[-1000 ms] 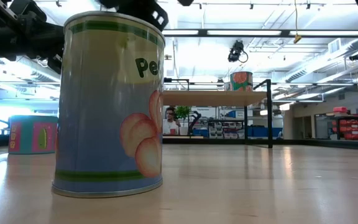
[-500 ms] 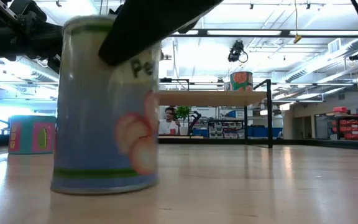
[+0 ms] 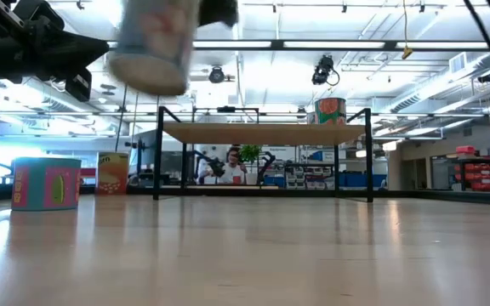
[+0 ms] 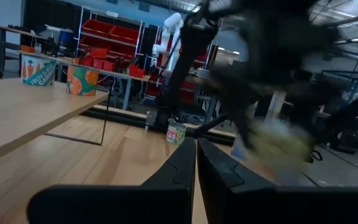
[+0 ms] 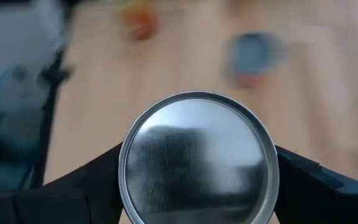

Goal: Pick and place cans onto a shelf
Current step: Put the left canned peaches on the shelf

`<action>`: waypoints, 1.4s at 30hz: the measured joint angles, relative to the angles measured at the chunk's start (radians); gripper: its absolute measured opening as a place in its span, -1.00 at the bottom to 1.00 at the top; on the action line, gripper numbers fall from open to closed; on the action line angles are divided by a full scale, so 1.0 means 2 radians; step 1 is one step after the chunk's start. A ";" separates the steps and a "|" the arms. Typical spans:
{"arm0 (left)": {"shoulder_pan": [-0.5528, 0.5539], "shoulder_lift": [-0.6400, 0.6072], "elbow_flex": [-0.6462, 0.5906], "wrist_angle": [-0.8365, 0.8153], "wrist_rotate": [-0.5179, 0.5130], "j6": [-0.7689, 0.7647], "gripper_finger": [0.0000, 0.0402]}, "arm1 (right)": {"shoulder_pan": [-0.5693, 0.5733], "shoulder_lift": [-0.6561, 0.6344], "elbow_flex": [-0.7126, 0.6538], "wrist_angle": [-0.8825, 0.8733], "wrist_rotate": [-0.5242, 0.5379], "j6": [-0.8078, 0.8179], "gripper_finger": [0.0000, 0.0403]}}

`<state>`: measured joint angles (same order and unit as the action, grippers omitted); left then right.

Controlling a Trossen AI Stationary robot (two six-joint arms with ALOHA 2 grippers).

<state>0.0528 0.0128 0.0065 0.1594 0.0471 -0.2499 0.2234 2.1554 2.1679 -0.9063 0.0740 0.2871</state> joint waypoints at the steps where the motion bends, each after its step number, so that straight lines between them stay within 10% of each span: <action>1: 0.000 0.000 0.000 0.000 0.000 0.000 -0.89 | -0.016 -0.004 0.023 -0.032 0.007 0.018 0.57; 25: 0.000 0.000 0.000 0.000 0.000 0.000 -0.89 | -0.391 -0.080 0.065 -0.193 0.066 -0.003 0.59; 42: 0.000 0.000 0.000 0.000 0.000 0.000 -0.89 | -0.436 -0.079 0.026 -0.192 0.013 -0.016 0.60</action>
<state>0.0528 0.0128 0.0067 0.1596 0.0463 -0.2499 -0.6478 1.9972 2.2196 -1.2906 0.1005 0.2561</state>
